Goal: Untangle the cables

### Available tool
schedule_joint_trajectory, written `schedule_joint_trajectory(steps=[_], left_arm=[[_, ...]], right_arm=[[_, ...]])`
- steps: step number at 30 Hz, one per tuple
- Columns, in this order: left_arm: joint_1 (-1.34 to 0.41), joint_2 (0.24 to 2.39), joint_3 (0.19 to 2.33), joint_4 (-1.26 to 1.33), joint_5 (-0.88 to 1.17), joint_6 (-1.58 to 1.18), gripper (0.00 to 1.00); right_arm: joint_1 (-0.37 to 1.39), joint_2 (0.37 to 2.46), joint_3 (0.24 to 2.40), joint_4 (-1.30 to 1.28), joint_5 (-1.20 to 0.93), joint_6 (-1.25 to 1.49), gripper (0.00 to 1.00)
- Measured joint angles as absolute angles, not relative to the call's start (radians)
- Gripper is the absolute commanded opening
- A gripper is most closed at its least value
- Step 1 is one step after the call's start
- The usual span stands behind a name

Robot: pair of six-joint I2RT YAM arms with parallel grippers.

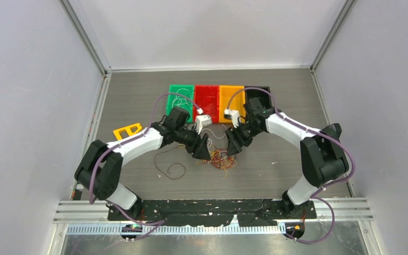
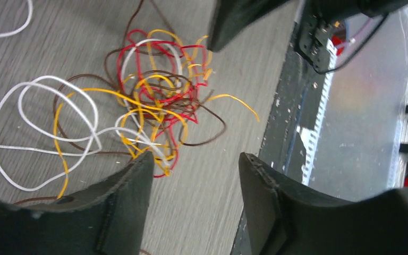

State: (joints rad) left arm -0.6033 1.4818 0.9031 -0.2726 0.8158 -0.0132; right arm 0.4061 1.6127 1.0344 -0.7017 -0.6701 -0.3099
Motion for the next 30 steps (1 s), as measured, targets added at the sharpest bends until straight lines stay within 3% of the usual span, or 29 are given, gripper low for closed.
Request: schedule_joint_trajectory(steps=[3, 7, 10, 11, 15, 16, 24, 30], left_arm=[[-0.603, 1.555, 0.903, -0.227, 0.779, -0.074, 0.47], [-0.602, 1.617, 0.915, -0.19, 0.757, -0.125, 0.24], [-0.602, 1.643, 0.928, -0.187, 0.746, -0.145, 0.0], [-0.601, 1.643, 0.928, -0.188, 0.744, -0.147, 0.0], [-0.582, 1.612, 0.927, -0.202, 0.749, -0.15, 0.0], [-0.569, 1.586, 0.926, -0.21, 0.754, -0.149, 0.0], [-0.35, 1.159, 0.968, -0.407, 0.847, -0.028, 0.0], [-0.102, 1.034, 1.084, -0.569, 0.956, 0.068, 0.0]], right_arm=[[0.433, 1.625, 1.015, -0.588, -0.663, -0.253, 0.7], [0.493, 1.658, 1.006, -0.516, -0.634, -0.211, 0.67], [0.536, 1.705, 1.008, -0.479, -0.584, -0.191, 0.51], [0.548, 1.723, 1.013, -0.479, -0.564, -0.186, 0.38], [0.568, 1.779, 1.048, -0.498, -0.498, -0.183, 0.11], [0.567, 1.782, 1.053, -0.507, -0.481, -0.186, 0.08], [0.553, 1.728, 1.04, -0.609, -0.301, -0.335, 0.05], [0.459, 1.615, 0.947, -0.68, -0.181, -0.451, 0.05]])
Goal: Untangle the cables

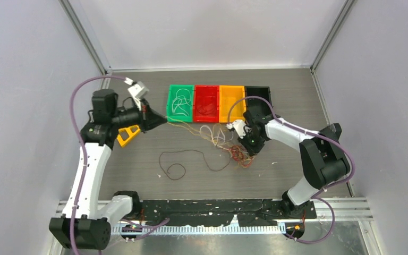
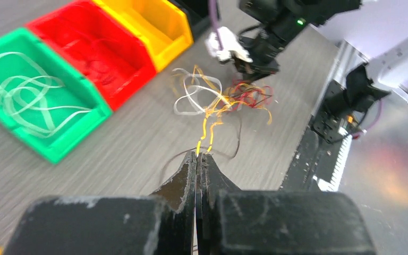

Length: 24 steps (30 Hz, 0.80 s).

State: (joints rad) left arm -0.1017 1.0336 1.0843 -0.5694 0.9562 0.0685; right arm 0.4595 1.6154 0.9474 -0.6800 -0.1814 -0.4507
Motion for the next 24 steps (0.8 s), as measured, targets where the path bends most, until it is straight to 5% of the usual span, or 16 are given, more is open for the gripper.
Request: schedule_joint_trajectory(steps=[12, 24], left_arm=[[0.437, 0.989, 1.257, -0.746, 1.16, 0.155, 0.0], [0.704, 1.125, 1.478, -0.737, 1.227, 0.113, 0.0]], right_arm=[[0.378, 1.512, 0.821, -0.709, -0.124, -0.59, 0.06], [0.268, 1.467, 0.778, -0.703, -0.107, -0.723, 0.06]])
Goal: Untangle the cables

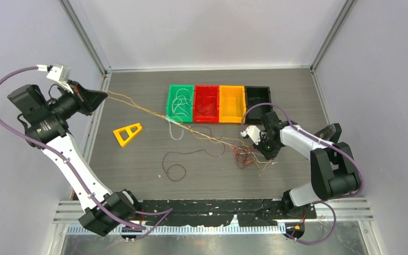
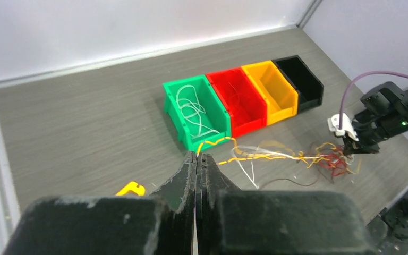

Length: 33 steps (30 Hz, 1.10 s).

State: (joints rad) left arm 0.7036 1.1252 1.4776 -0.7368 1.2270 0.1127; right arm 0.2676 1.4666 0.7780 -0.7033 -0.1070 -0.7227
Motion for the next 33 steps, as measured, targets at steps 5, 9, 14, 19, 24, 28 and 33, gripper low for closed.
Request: schedule_joint_trajectory(steps=[5, 9, 14, 19, 24, 28, 33], left_arm=[[0.643, 1.132, 1.467, -0.899, 1.242, 0.258, 0.0], [0.402, 1.061, 1.445, -1.083, 1.238, 0.43, 0.0], [0.017, 0.836, 1.188, -1.065, 1.145, 0.441, 0.0], [-0.472, 0.774, 1.026, -1.056, 0.932, 0.498, 0.43], [-0.62, 0.879, 0.991, -1.093, 0.722, 0.637, 0.76], [-0.485, 0.919, 0.985, -1.002, 0.653, 0.683, 0.74], [-0.455, 1.086, 0.992, -0.81, 0.587, 0.761, 0.7]], right_arm=[[0.244, 1.451, 0.782, -0.753, -0.104, -0.759, 0.06], [0.245, 1.416, 0.837, -0.844, -0.175, -0.765, 0.27], [0.245, 1.362, 0.948, -0.918, -0.319, -0.754, 0.76], [0.265, 1.348, 1.036, -0.95, -0.452, -0.728, 0.88], [0.306, 1.354, 1.068, -0.982, -0.505, -0.731, 0.89], [0.4, 1.382, 1.063, -0.964, -0.501, -0.7, 0.86], [0.529, 1.425, 1.028, -0.888, -0.461, -0.639, 0.82]])
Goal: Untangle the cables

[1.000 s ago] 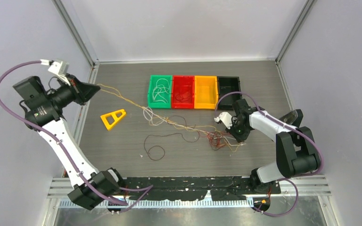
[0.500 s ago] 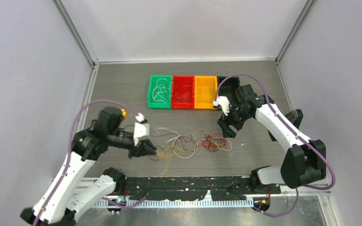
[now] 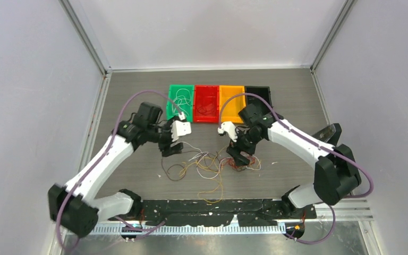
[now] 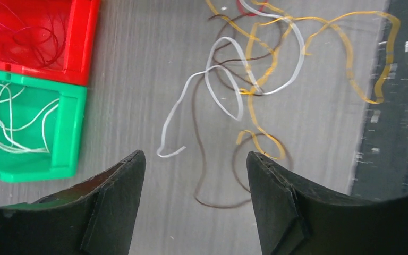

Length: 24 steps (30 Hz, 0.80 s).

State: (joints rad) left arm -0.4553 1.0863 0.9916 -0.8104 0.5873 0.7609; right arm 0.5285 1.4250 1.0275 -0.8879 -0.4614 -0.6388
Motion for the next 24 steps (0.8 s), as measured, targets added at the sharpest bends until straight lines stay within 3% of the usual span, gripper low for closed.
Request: schedule_joint_trajectory(steps=[7, 10, 11, 15, 16, 21, 24], left_arm=[[-0.456, 1.448, 1.029, -0.635, 0.546, 0.881, 0.7], [-0.464, 1.53, 1.029, -0.604, 0.518, 0.938, 0.61], [-0.471, 1.552, 1.029, -0.597, 0.504, 0.958, 0.55], [-0.497, 1.621, 1.03, -0.586, 0.43, 1.02, 0.07], [-0.499, 1.629, 1.029, -0.58, 0.409, 1.028, 0.0], [-0.435, 1.588, 1.051, -0.599, 0.389, 0.979, 0.0], [-0.278, 1.502, 1.193, -0.661, 0.462, 0.847, 0.0]], right_arm=[[0.564, 1.584, 1.021, -0.782, -0.347, -0.583, 0.75], [0.562, 1.663, 1.021, -0.754, -0.291, -0.565, 0.71], [0.562, 1.679, 1.021, -0.749, -0.28, -0.561, 0.68], [0.563, 1.709, 1.043, -0.726, -0.242, -0.542, 0.53], [0.563, 1.713, 1.045, -0.725, -0.234, -0.542, 0.5], [0.553, 1.708, 1.028, -0.701, -0.184, -0.552, 0.31], [0.517, 1.679, 0.992, -0.684, -0.176, -0.568, 0.2]])
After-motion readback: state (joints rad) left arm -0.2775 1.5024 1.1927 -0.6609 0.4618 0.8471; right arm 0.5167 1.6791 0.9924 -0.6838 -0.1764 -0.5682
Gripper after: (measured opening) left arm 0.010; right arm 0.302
